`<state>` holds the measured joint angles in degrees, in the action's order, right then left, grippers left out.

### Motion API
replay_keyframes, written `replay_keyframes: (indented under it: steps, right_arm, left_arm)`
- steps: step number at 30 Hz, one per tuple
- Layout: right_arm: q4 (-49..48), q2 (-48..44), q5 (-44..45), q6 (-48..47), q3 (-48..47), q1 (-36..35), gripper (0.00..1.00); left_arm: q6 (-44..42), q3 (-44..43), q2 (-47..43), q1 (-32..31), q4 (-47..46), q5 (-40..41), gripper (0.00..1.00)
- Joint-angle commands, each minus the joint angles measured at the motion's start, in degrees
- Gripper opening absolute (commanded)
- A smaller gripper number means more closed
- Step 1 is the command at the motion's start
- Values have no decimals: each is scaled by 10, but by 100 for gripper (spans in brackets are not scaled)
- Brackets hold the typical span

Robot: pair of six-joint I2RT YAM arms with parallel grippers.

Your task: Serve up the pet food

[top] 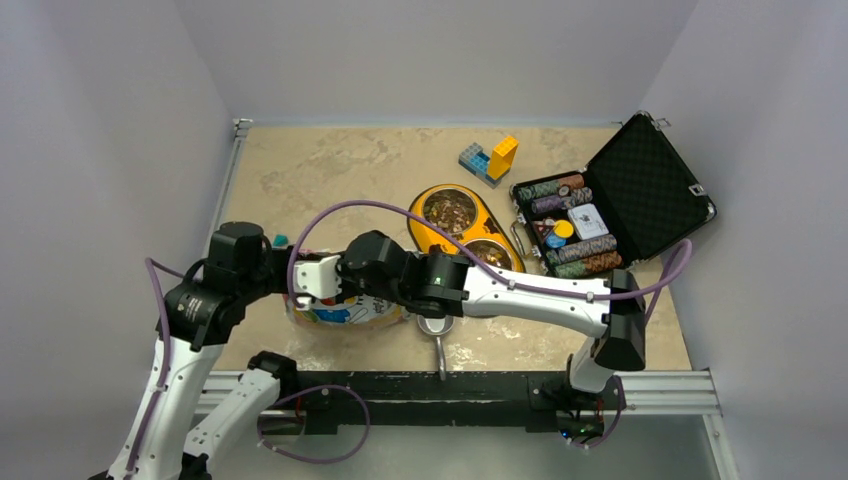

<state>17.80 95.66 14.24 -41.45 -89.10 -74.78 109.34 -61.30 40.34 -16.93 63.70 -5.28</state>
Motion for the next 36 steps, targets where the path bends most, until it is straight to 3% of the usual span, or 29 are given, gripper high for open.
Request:
replay_keyframes:
  steps: [1,6,8,10,11,14,17,20,25,29,33,36]
  right_arm:
    - [-23,3,46,-25,-53,-5,0]
    - [-39,-38,71,1,9,2,0]
    - [-45,-62,78,14,46,10,17]
    - [-62,-89,84,15,86,15,23]
    - [-62,-98,86,16,100,18,23]
    - [-50,-113,85,20,113,20,0]
    - [-47,-119,70,24,108,19,0]
    - [-35,-109,56,27,82,14,0]
    - [-8,-89,49,27,38,11,0]
    - [-23,-97,48,31,52,11,18]
    - [-24,-97,43,33,55,12,24]
    - [-20,-88,43,35,46,12,26]
  left_arm:
    - [50,-15,-4,1,16,-50,0]
    - [58,-18,-14,1,31,-29,0]
    - [58,-17,-14,1,33,-31,0]
    - [58,-16,-14,1,36,-33,0]
    - [58,-16,-14,1,36,-33,0]
    - [44,-12,-14,1,19,-26,0]
    - [31,11,-12,0,-45,-39,2]
    - [20,4,9,-1,-50,-53,9]
    - [17,3,10,-2,-76,-46,8]
    - [18,4,10,-2,-83,-58,11]
    - [23,11,14,-4,-96,-77,19]
    - [24,14,20,-10,-110,-80,20]
